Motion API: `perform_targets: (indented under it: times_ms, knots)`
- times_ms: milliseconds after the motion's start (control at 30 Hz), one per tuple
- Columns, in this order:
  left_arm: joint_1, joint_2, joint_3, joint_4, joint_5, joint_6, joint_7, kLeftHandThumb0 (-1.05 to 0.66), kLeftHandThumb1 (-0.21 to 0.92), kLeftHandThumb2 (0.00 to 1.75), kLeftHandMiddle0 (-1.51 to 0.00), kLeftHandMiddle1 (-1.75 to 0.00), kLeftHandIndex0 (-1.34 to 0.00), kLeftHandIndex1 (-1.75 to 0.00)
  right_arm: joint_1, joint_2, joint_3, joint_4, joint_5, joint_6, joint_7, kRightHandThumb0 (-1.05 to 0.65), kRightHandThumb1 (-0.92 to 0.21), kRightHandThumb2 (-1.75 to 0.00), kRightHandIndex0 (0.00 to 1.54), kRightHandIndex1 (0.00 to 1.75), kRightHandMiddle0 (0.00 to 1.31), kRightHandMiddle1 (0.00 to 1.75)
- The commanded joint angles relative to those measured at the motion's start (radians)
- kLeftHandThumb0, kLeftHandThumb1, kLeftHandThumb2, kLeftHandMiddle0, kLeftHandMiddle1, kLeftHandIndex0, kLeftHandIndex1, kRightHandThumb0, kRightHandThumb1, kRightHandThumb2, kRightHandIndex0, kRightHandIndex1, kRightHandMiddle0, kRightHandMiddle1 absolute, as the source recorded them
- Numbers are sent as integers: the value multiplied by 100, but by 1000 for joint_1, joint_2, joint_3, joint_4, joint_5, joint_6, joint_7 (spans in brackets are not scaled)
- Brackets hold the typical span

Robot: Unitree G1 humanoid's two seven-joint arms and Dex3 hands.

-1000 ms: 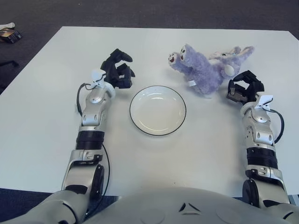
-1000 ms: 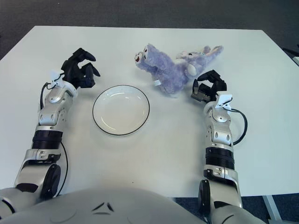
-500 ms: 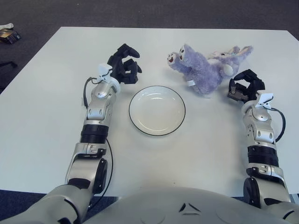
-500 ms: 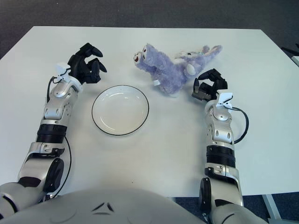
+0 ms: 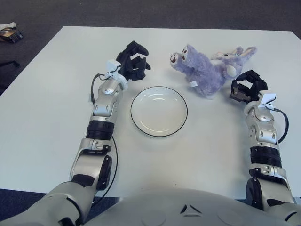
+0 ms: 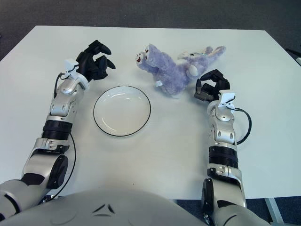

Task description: Put the doll into the plate.

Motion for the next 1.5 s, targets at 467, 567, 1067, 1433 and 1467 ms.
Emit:
perform_targets:
  times_ms: [467, 567, 1067, 1433, 1467]
  knots:
    - [-87, -10, -87, 35, 151, 28, 33, -61, 78, 63, -10, -106, -2, -126, -6, -6, 4, 12, -11, 8, -3, -45, -41, -120, 102, 175, 54, 175]
    - [-91, -21, -94, 38, 171, 27, 47, -67, 78, 61, -8, -100, -1, -109, -6, -6, 4, 14, -11, 6, -2, -45, -40, -121, 102, 175, 54, 175]
    - [-164, -7, -179, 165, 308, -51, 53, -87, 86, 31, 0, -57, 0, -61, -2, -2, 8, 23, -15, 0, -6, -45, -40, -121, 102, 175, 55, 175]
    - [-184, 7, -213, 254, 362, -155, 45, -98, 84, 27, 0, -26, 0, -48, 0, 2, 5, 28, -11, -7, -8, -45, -40, -121, 102, 175, 55, 175]
    - [-186, 8, -215, 261, 366, -162, 44, -100, 84, 26, 0, -22, 0, -45, 1, 2, 5, 28, -10, -7, -8, -45, -40, -121, 102, 175, 55, 175]
